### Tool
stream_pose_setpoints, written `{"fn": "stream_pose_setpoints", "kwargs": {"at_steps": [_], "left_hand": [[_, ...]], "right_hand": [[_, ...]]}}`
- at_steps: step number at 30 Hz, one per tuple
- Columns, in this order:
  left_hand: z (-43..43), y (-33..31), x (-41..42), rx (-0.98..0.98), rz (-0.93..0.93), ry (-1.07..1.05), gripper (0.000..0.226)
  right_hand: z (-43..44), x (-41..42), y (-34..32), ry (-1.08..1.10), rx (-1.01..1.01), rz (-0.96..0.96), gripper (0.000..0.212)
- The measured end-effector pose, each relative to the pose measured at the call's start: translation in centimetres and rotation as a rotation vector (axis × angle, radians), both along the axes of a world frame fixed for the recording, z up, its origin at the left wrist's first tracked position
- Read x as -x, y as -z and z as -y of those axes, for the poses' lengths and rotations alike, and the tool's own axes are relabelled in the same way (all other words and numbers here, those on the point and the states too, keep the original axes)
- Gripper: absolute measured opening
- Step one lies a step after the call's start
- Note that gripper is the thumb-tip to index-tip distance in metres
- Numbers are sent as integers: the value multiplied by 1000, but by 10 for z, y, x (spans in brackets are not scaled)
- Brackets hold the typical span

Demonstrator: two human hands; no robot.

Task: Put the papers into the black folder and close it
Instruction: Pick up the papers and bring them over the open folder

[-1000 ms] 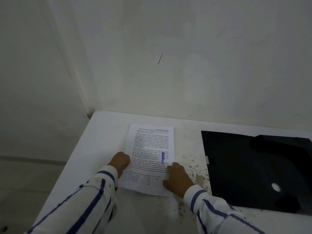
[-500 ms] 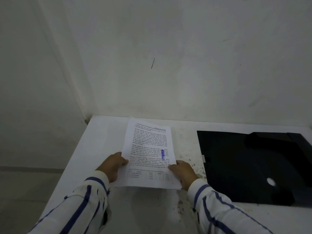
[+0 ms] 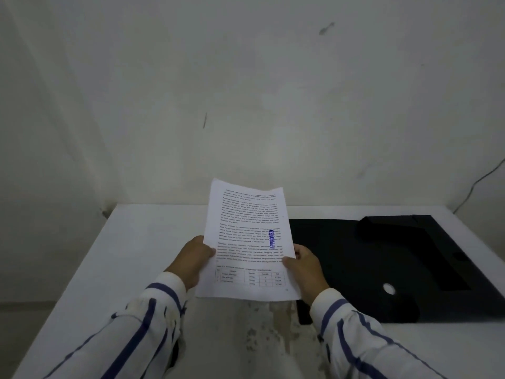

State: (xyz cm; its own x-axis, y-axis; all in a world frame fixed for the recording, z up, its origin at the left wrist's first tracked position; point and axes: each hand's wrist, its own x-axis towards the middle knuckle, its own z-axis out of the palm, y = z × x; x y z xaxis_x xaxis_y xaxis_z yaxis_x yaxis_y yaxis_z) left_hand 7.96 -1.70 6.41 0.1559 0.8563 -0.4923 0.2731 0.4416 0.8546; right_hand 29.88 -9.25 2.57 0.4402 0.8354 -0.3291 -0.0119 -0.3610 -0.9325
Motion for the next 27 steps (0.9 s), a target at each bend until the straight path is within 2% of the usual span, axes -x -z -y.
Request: {"fn": "stream_pose_setpoints", "kwargs": {"at_steps": [8,16,23,27], "left_hand": [[30,-5,-124,-10,39,57,30],[55,25,-237,24,2,48,25],[69,59,-275,81,-63,-22,21],[60,82,-280,109,-108,-18,36]], "right_hand": [[39,-114,-8,72,-47,60,25],[73,-216,8,62,10,126,24],[76,-250,33,-32,111,211,23],[69,-255,45,-74,180,245,22]]}}
